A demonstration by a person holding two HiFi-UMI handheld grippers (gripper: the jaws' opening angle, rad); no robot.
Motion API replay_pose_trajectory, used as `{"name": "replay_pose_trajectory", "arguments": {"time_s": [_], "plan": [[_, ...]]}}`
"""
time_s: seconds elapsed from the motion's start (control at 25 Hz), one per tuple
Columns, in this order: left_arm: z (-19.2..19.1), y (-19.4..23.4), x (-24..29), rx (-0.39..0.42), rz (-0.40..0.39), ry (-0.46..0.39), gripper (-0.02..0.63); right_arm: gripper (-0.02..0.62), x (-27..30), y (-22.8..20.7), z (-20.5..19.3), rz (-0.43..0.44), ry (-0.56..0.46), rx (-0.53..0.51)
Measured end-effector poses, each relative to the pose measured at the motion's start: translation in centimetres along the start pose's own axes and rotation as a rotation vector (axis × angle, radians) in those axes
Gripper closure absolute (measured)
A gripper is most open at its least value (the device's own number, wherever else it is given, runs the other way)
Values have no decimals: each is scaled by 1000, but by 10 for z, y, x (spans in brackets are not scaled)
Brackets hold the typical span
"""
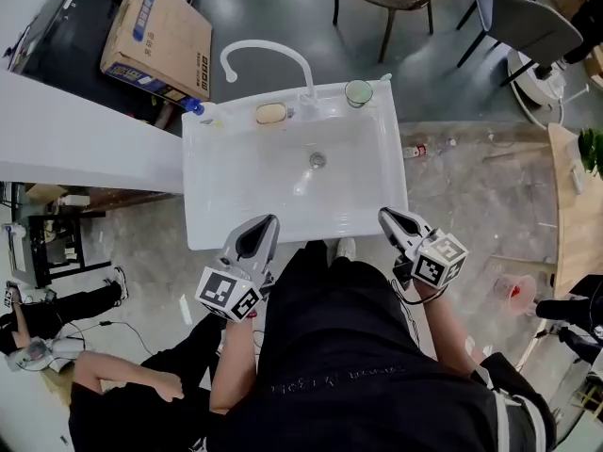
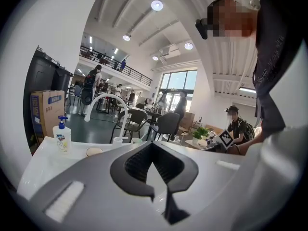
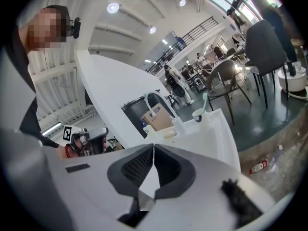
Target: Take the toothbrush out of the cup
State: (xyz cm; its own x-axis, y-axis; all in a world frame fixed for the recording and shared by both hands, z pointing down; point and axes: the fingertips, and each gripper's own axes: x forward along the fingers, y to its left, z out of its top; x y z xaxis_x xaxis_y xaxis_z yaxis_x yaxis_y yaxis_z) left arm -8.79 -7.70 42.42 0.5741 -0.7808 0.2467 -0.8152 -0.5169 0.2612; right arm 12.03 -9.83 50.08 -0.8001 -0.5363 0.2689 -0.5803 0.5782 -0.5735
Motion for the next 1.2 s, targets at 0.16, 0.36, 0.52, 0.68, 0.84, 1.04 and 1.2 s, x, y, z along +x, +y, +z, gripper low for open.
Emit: {"name": "replay_pose_trajectory", "arguments": {"time_s": [0.16, 0.36, 0.52, 0.68, 0.84, 1.04, 1.2], "plan": [[0, 9, 4, -21, -2, 1, 600, 581, 4, 3, -5, -8, 15, 2], [2, 26, 17, -26, -40, 7, 600, 581, 16, 5, 5, -36, 7, 2], [5, 40, 29, -4, -73, 14, 600, 581, 27, 0, 15, -59, -14, 25], [4, 62, 32, 4, -78, 25, 600, 581, 42, -2, 22, -99, 8, -11], [9, 89, 35, -3, -79, 24, 600, 581, 62, -5, 32, -125, 28, -29], [9, 111, 43, 9, -120, 29, 600, 581, 83, -7, 52, -171, -1, -56], [9, 120, 51, -6, -144, 38, 600, 581, 91, -8, 63, -190, -14, -61]]}}
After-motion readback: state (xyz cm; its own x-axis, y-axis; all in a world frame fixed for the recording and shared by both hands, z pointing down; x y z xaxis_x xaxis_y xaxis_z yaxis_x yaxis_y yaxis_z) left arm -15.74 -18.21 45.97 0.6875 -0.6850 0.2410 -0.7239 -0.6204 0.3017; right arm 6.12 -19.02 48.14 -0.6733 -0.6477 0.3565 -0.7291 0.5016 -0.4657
